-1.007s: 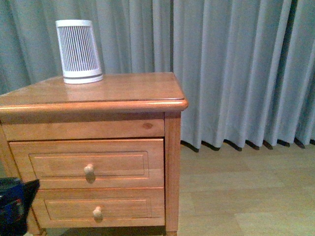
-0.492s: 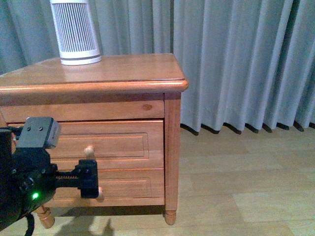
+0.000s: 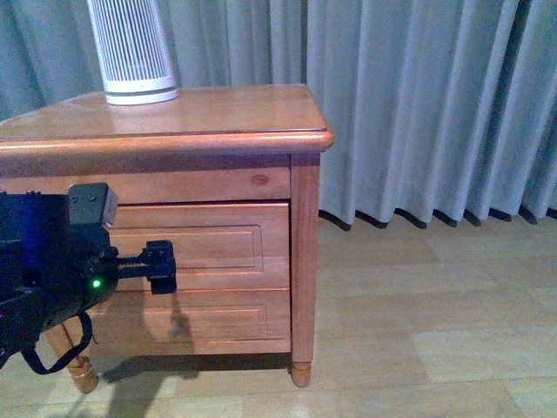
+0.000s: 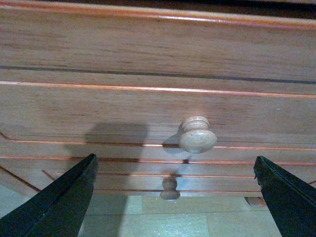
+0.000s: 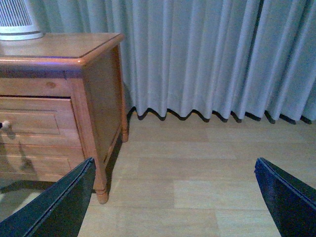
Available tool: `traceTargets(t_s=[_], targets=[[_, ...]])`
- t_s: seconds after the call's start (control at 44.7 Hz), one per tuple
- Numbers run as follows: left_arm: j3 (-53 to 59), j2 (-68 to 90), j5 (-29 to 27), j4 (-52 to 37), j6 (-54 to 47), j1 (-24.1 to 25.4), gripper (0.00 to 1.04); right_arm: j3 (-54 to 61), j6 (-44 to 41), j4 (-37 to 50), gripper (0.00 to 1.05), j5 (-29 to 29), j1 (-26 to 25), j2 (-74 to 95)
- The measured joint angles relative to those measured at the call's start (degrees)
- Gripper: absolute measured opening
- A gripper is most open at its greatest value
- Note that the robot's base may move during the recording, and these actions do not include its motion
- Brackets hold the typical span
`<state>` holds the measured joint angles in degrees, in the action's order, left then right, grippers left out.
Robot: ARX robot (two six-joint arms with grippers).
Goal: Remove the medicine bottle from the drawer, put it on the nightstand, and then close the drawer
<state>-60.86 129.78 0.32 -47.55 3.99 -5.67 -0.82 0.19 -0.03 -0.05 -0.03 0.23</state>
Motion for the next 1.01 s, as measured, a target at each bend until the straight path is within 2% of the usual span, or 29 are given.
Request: traceTargets(t_s=[0.246,0.693,1.007], targets=[[-2.6,2.0,1.0,1.6,0.5,-0.4,0.98,0.0,0.0,0.0,0.98,0.0,0.0,0.0],[-11.0,8.8,-0.3,3.8,2.2,-0.7,0.98,0.0,0.0,0.0,0.98,0.0,0.0,0.0],[-12.0,9.2,-0.4,4.4,2.3,-0.7,0.98,0.0,0.0,0.0,0.98,0.0,0.0,0.0]])
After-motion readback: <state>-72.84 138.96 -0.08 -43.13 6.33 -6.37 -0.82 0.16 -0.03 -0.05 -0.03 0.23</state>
